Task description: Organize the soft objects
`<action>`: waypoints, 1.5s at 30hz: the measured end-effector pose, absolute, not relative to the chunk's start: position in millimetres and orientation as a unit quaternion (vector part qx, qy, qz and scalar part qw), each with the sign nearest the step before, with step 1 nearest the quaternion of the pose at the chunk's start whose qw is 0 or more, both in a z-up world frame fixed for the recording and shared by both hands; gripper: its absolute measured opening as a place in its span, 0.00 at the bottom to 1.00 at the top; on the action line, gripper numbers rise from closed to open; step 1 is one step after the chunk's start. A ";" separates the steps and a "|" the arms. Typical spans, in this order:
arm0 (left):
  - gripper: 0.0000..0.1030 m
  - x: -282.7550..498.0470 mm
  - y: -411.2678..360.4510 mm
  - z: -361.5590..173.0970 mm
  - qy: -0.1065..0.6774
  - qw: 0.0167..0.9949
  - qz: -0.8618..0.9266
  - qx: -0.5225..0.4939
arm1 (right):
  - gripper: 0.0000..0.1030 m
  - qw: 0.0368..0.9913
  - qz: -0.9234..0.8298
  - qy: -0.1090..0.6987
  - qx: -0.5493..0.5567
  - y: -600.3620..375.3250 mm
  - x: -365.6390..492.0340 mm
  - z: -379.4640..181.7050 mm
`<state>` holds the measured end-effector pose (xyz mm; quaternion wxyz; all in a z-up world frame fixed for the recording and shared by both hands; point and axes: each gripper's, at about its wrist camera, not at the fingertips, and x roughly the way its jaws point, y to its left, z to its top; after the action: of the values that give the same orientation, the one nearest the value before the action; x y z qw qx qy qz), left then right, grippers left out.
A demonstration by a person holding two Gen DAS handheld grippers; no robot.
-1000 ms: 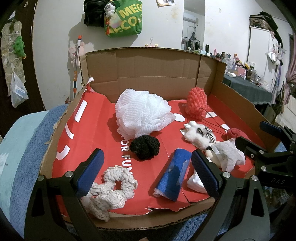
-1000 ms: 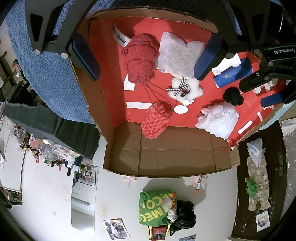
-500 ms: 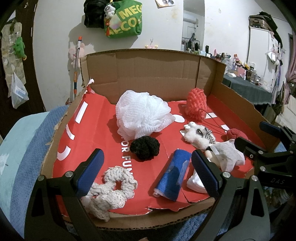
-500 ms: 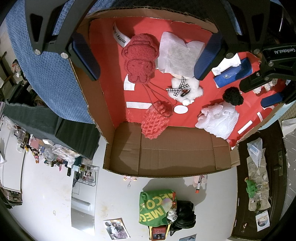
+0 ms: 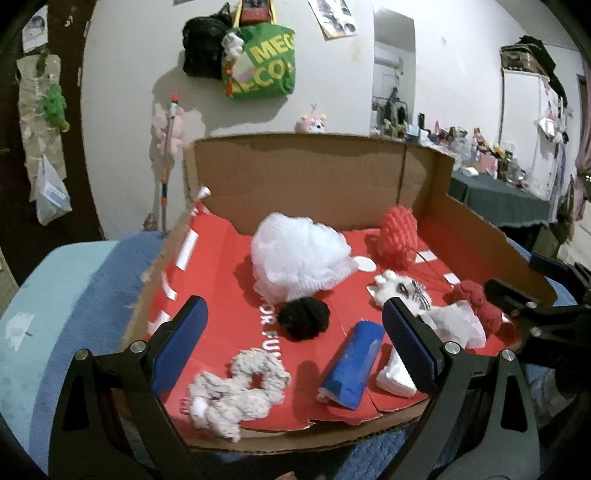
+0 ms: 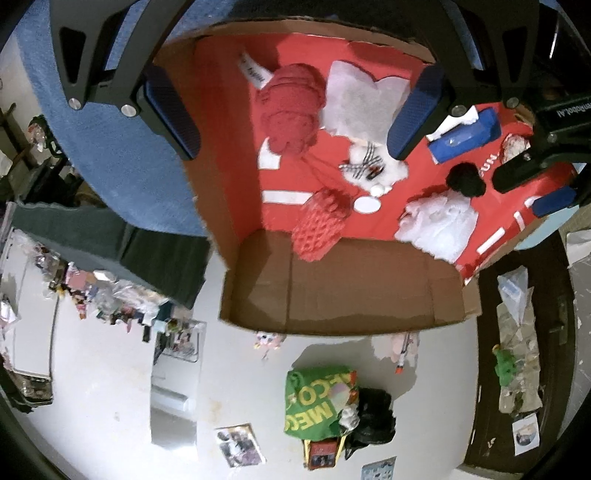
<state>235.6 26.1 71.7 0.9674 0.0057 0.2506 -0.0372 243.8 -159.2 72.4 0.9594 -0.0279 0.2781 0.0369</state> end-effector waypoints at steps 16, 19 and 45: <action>0.94 123.2 21.3 120.4 0.224 0.973 -0.048 -0.010 | 1.00 0.967 0.061 0.249 0.003 -176.2 144.4 128.1; 0.94 104.4 15.5 119.7 0.238 0.970 -0.056 -0.005 | 1.00 0.964 0.072 0.257 0.002 -172.8 126.2 129.2; 0.99 21.3 6.2 140.3 0.258 0.965 -0.032 0.010 | 1.00 0.949 0.095 0.301 -0.004 -158.2 54.5 103.7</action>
<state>21.3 6.2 140.3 0.9655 0.0098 0.2583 -0.0324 54.5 -158.2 103.7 0.9490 -0.0039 0.3005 0.0951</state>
